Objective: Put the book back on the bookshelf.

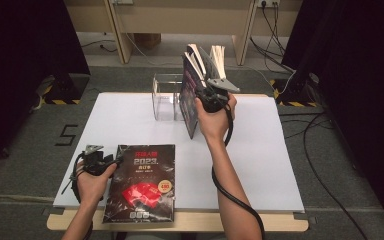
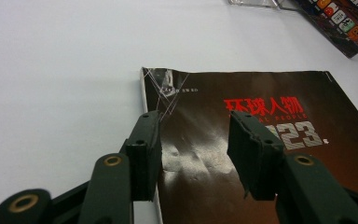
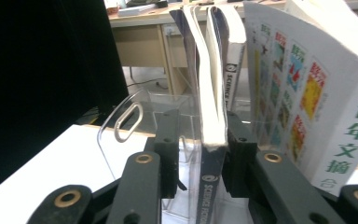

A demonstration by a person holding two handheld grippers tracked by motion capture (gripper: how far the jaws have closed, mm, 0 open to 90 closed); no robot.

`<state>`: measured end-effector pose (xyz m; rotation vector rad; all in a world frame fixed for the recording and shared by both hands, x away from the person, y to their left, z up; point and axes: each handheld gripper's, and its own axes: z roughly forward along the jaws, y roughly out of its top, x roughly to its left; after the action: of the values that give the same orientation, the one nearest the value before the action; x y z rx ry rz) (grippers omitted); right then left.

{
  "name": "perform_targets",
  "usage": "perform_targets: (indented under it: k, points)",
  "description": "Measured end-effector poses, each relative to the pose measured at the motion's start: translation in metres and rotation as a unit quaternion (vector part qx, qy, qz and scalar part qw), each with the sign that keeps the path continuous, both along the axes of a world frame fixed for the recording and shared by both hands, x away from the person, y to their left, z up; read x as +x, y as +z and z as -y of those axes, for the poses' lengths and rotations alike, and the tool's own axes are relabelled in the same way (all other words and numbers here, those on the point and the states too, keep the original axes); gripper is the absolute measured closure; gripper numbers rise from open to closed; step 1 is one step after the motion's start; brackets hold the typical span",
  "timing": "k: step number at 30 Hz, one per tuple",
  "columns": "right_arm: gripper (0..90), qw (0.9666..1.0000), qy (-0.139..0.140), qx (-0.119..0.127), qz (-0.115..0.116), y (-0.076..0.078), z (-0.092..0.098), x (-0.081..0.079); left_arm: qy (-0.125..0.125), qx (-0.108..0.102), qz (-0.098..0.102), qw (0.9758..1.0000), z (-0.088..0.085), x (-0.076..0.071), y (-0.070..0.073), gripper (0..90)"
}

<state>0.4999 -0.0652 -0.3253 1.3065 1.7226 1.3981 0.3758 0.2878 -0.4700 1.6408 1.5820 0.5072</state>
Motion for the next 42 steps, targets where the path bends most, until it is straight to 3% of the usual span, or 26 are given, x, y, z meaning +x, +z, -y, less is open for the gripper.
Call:
perform_targets:
  k: [6, 13, 22, 38, 42]
  points:
    - [72.8, 0.9998, 0.0, -0.001, -0.021, 0.004, -0.003, 0.003, 0.0, -0.002, 0.0, 1.0, 0.0, 0.0, 0.0, 53.5]
    - [80.0, 0.9994, -0.019, -0.019, -0.022, 0.006, -0.006, 0.006, 0.0, -0.002, 0.0, 1.0, -0.001, 0.0, 0.0, 53.5]
    - [84.4, 0.9991, -0.028, -0.017, -0.027, 0.007, -0.007, 0.008, 0.001, -0.003, 0.0, 1.0, -0.001, 0.0, 0.0, 53.5]
    - [84.7, 0.9992, -0.032, -0.01, 0.022, 0.01, -0.022, 0.011, 0.007, -0.007, 0.002, 0.9999, -0.005, 0.0, 0.001, 53.5]
    - [84.7, 0.9992, -0.032, -0.005, 0.023, 0.013, -0.023, 0.015, 0.004, -0.007, 0.003, 1.0, -0.004, 0.001, 0.0, 53.5]
